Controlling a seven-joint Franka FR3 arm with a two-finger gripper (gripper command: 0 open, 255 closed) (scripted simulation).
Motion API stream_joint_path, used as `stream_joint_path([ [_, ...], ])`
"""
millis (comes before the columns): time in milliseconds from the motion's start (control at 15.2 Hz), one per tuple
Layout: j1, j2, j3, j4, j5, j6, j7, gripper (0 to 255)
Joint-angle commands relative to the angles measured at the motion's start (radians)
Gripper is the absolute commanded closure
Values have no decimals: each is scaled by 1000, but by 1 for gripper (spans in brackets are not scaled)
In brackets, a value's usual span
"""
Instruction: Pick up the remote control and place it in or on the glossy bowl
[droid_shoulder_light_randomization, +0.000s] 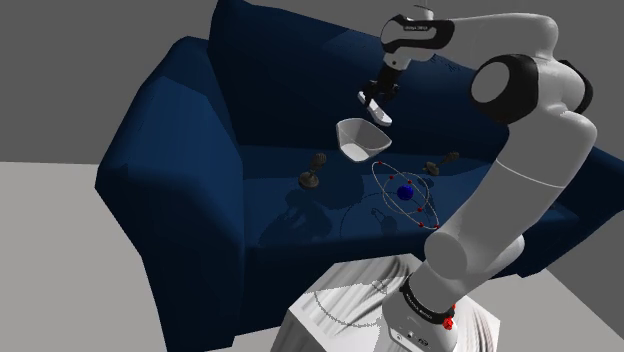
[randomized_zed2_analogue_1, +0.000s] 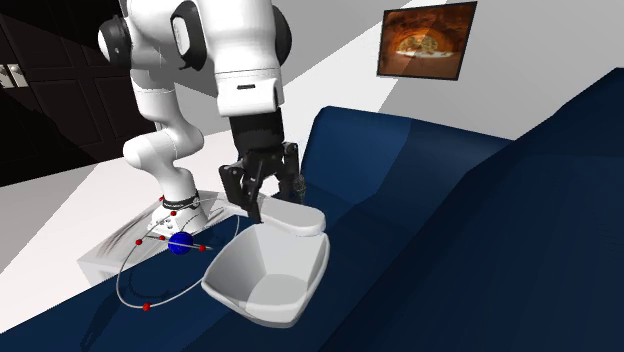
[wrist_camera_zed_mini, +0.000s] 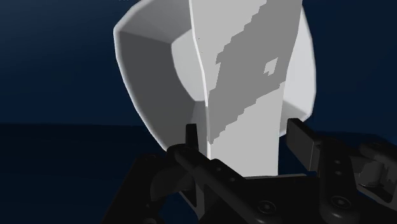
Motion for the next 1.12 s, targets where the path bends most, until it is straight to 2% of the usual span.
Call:
stream_joint_path([
  [0,-3,3,-2,-21,2,24,-8,255],
  [792,-2,18,0,-161,8,180,-13,255],
  [1056,-2,18,0,-161,8,180,-13,255],
])
